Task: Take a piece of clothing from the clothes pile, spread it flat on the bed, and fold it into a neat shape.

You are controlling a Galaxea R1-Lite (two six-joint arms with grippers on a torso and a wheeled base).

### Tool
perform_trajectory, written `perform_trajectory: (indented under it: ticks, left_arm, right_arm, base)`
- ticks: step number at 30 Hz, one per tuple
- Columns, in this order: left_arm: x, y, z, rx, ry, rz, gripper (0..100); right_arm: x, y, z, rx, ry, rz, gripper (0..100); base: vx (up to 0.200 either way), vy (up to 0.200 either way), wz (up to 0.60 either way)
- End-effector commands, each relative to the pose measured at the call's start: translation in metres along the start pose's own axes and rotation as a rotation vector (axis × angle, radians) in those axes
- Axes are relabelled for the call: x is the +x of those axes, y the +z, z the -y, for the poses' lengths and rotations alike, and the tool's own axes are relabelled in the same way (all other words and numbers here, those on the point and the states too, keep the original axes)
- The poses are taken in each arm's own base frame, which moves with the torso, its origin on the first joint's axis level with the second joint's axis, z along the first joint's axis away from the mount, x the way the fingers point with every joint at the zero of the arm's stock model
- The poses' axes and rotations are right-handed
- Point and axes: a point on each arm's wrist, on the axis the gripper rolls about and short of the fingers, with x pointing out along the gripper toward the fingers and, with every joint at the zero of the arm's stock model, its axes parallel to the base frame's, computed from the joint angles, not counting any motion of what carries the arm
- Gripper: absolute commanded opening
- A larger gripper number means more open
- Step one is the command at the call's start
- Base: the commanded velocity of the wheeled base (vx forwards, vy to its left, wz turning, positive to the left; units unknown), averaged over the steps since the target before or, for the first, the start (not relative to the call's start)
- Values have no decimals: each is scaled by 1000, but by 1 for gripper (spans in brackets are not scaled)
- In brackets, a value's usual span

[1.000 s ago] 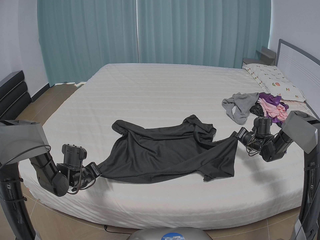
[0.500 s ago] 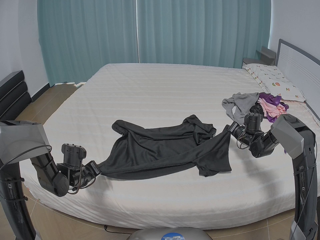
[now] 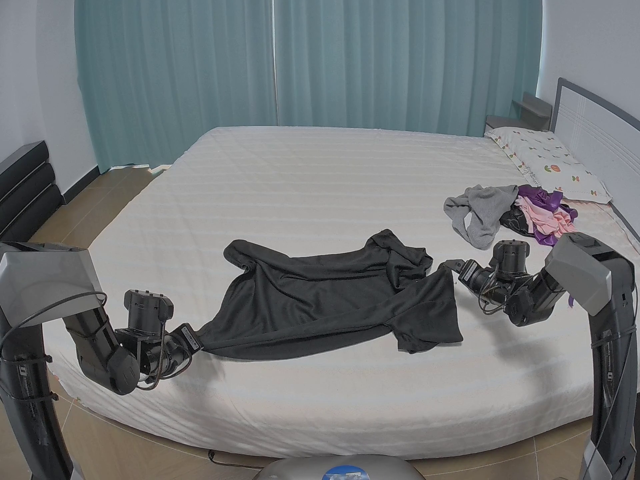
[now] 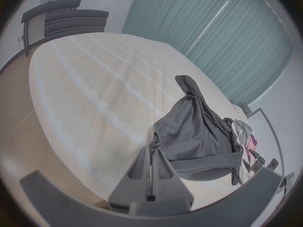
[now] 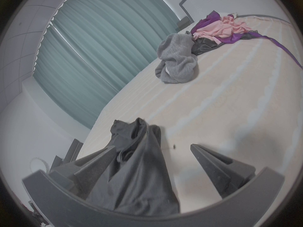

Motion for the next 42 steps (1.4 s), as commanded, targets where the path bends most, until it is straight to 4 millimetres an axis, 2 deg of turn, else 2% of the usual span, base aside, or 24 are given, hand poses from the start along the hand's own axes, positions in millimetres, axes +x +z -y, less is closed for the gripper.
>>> perform_trajectory:
  ticks: [1,3,4,7,12,13,19,23,28,29,36,39,42]
  left_arm:
    - [-1,0,-1,-1,2,1,0]
    - [-1,0,-1,-1,2,1,0]
    - [-1,0,-1,-1,2,1,0]
    - [-3,1,-1,-1,0,3,0]
    - [-5,1,0,-1,-5,5,0]
    - [-5,1,0,1,-5,5,0]
    - [-5,1,0,0,-2,4,0]
    - [-5,1,0,0,-2,4,0]
    - [-5,1,0,0,-2,4,0]
    - [-5,1,0,2,-2,4,0]
    - [-6,3,-2,-2,3,7,0]
    - [-17,10,-2,-9,-5,26,0]
    - [-25,14,-2,-14,-14,45,0]
  right_arm:
    - [-51,14,-9,16,30,-61,100]
    - [-57,11,-8,18,27,-77,100]
    - [-70,4,-6,26,20,-124,100]
    - [-88,-18,2,30,-9,-218,100]
    - [-98,-38,5,28,-12,-263,100]
    - [-101,-47,5,24,-10,-280,100]
    - [-99,-60,2,18,-7,-319,100]
    - [-88,-71,2,10,-2,-344,100]
    - [-80,-71,1,7,6,-333,100]
    - [-81,-71,1,7,5,-335,0]
    - [-91,-66,-2,7,-1,-321,0]
    - [-112,-53,-10,22,9,-298,0]
    - [-136,-50,-14,33,9,-301,0]
  base:
    - [0,0,0]
    - [0,0,0]
    - [0,0,0]
    - [0,0,0]
    - [0,0,0]
    - [0,0,0]
    - [0,0,0]
    - [0,0,0]
    - [0,0,0]
    - [0,0,0]
    - [0,0,0]
    - [0,0,0]
    - [0,0,0]
